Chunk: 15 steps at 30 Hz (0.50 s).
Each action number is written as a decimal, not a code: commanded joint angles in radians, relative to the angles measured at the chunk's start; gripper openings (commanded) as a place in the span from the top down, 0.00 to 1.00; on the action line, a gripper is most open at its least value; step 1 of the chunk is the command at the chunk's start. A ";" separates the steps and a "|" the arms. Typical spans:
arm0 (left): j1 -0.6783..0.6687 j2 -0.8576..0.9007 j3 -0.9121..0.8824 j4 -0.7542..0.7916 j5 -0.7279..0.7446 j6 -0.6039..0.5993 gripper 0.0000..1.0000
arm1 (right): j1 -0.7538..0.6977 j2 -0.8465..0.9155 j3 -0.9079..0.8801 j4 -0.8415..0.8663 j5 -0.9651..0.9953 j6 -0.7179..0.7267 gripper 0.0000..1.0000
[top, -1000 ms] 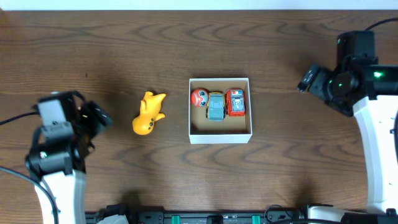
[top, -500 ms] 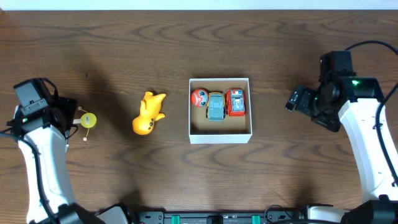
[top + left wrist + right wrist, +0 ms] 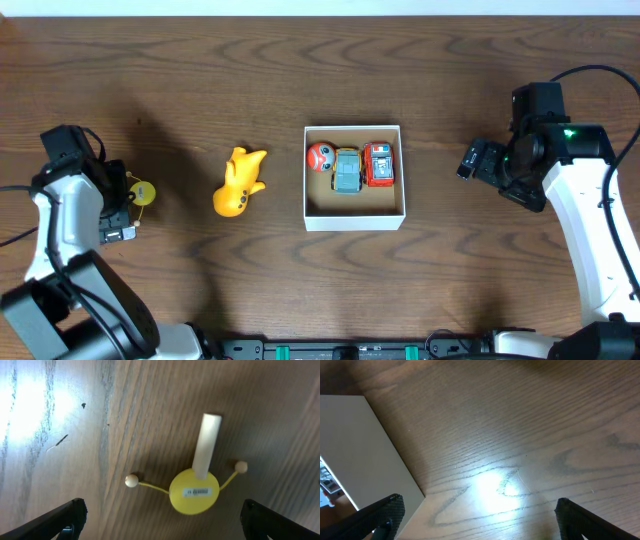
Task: Pack container
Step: 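Retract the right gripper and move the left gripper to the yellow stick toy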
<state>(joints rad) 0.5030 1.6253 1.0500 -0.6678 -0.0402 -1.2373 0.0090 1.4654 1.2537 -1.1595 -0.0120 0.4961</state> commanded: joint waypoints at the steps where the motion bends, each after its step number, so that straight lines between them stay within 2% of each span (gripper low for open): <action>1: 0.018 0.032 0.076 -0.003 0.007 -0.039 0.01 | 0.005 0.000 -0.005 -0.003 -0.004 -0.016 0.01; 5: 0.019 0.095 0.178 -0.077 0.027 -0.059 0.01 | 0.005 0.000 -0.005 -0.003 -0.004 -0.016 0.01; 12: 0.019 0.260 0.517 -0.383 0.048 -0.058 0.01 | 0.005 0.000 -0.005 -0.003 -0.004 -0.015 0.01; 15: 0.019 0.283 0.553 -0.417 0.048 -0.067 0.01 | 0.005 0.000 -0.005 -0.003 -0.004 -0.015 0.01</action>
<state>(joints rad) 0.5171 1.8896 1.5669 -1.0607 0.0048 -1.2842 0.0090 1.4654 1.2533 -1.1622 -0.0120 0.4919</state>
